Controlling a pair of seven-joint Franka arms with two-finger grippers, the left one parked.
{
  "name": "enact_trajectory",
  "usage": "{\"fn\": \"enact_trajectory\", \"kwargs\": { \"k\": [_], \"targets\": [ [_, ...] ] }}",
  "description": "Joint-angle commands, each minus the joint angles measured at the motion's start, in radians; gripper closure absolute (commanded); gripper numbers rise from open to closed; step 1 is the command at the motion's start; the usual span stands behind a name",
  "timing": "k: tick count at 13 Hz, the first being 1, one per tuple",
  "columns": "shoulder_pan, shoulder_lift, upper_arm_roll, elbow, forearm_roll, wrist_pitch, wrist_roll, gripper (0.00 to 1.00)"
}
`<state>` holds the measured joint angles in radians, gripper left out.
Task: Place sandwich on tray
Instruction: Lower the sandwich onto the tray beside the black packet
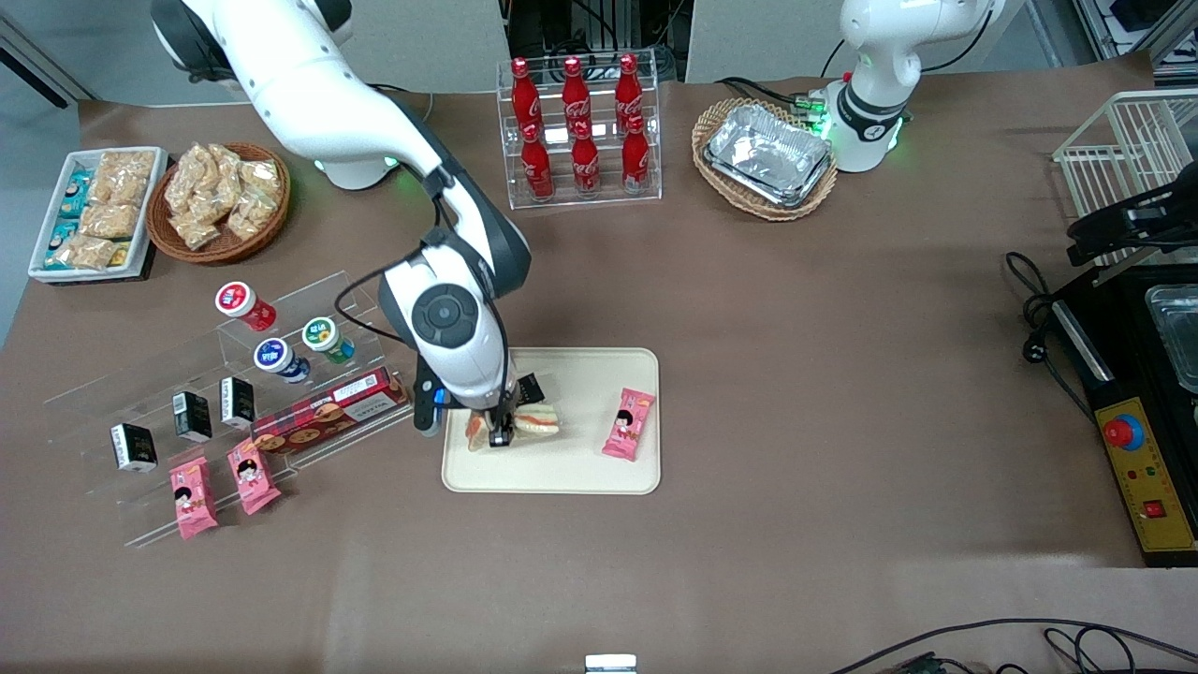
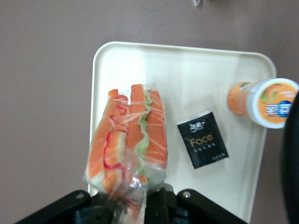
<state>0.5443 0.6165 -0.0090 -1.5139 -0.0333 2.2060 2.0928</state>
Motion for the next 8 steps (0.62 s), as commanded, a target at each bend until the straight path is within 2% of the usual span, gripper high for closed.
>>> {"fn": "enact_trajectory", "kwargs": {
  "k": [1, 8],
  "targets": [
    [0.002, 0.074, -0.003, 0.057, -0.004, 0.087, 0.036, 1.00],
    [0.012, 0.150, -0.003, 0.058, -0.005, 0.228, 0.113, 1.00]
  ]
}}
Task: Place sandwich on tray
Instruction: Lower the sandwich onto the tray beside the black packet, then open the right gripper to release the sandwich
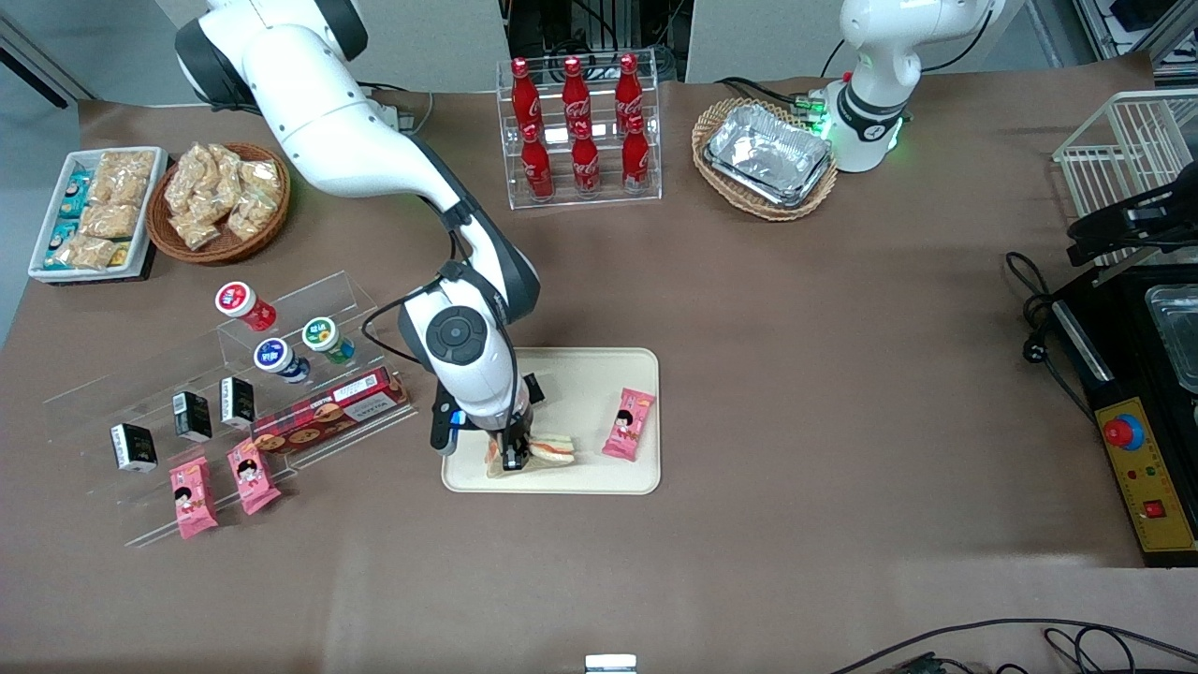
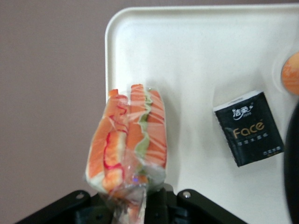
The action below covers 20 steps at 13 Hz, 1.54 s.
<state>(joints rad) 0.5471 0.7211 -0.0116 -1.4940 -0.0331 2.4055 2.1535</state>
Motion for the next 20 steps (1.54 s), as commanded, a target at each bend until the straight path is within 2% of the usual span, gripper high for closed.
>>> {"fn": "enact_trajectory", "kwargs": {
  "k": [1, 4, 5, 7, 8, 9, 10, 15, 17, 20],
  "targets": [
    [0.013, 0.061, -0.001, 0.047, -0.007, 0.040, 0.069, 1.00],
    [0.022, 0.083, -0.002, 0.055, -0.010, 0.043, 0.101, 1.00],
    [0.022, 0.087, -0.004, 0.055, -0.010, 0.047, 0.101, 0.91],
    [0.022, 0.101, -0.007, 0.058, -0.013, 0.084, 0.101, 0.46],
    [0.022, 0.101, -0.007, 0.057, -0.011, 0.092, 0.103, 0.19],
    [0.022, 0.101, -0.010, 0.057, -0.013, 0.092, 0.112, 0.14],
    [0.022, 0.100, -0.022, 0.057, -0.013, 0.092, 0.124, 0.00],
    [0.020, 0.035, -0.025, 0.041, -0.022, 0.066, 0.100, 0.00],
    [0.013, -0.030, -0.022, 0.040, -0.022, -0.021, 0.092, 0.00],
    [-0.024, -0.167, -0.022, 0.005, -0.008, -0.179, -0.006, 0.00]
  ]
}}
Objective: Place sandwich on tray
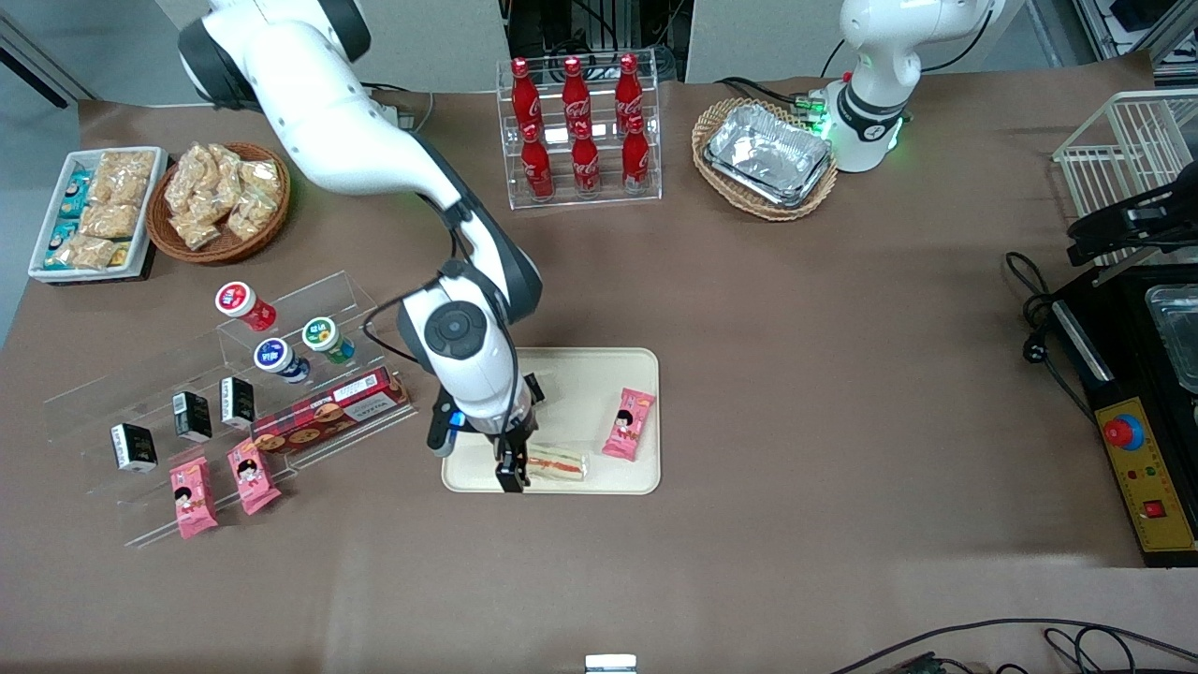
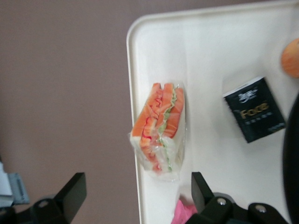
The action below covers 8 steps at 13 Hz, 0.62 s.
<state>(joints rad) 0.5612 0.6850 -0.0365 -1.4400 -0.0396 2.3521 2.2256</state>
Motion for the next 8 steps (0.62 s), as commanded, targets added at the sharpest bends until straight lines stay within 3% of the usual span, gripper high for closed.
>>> {"fn": "enact_trajectory", "kwargs": {
  "k": [1, 4, 6, 8],
  "targets": [
    [-0.049, -0.165, 0.003, -0.053, -0.002, -0.181, -0.136, 0.00],
    [-0.130, -0.293, 0.000, -0.117, -0.006, -0.270, -0.333, 0.00],
    [-0.217, -0.395, 0.001, -0.186, 0.016, -0.339, -0.642, 0.00],
    [-0.353, -0.444, 0.000, -0.185, 0.094, -0.410, -0.955, 0.00]
  ]
}}
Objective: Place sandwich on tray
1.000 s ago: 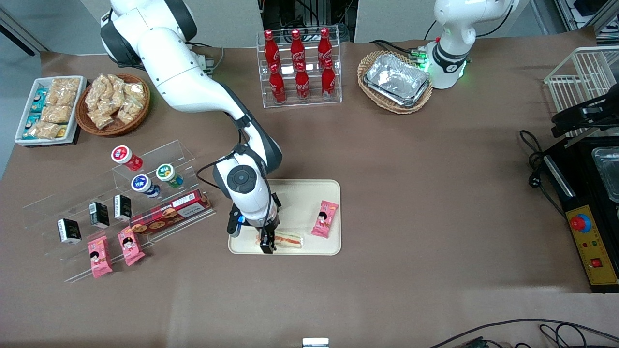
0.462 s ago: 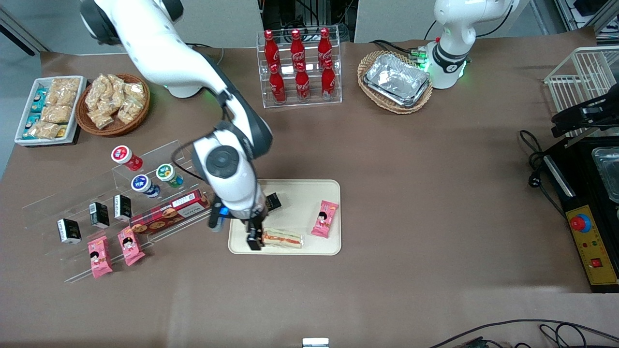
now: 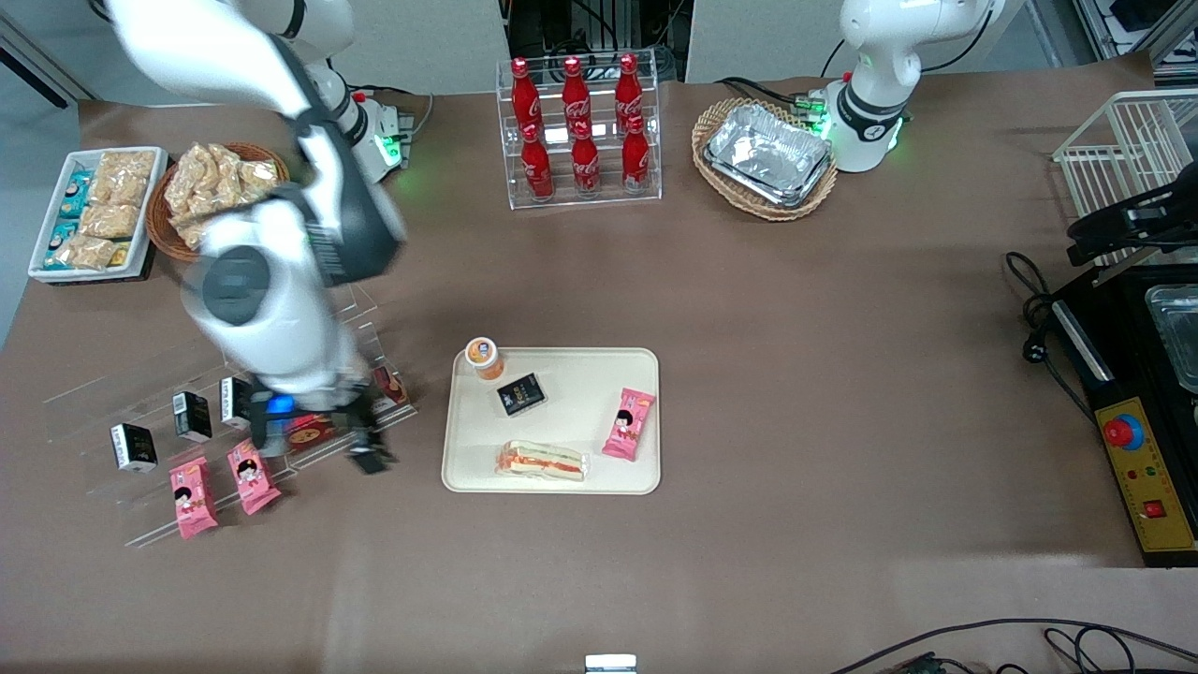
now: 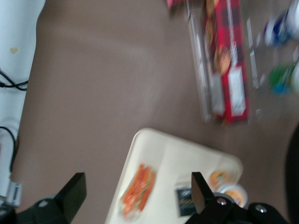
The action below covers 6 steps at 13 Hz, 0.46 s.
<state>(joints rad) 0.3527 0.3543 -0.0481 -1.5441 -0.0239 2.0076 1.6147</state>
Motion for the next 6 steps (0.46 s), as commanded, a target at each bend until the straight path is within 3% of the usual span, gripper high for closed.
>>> {"fn": "enact_trajectory", "kwargs": {
  "k": [1, 4, 6],
  "targets": [
    [-0.205, -0.138, 0.011, -0.080, 0.128, -0.108, -0.518, 0.00],
    [-0.352, -0.172, 0.010, -0.073, 0.231, -0.237, -0.971, 0.00],
    [-0.359, -0.202, 0.005, -0.074, 0.204, -0.246, -1.074, 0.00]
  ]
}}
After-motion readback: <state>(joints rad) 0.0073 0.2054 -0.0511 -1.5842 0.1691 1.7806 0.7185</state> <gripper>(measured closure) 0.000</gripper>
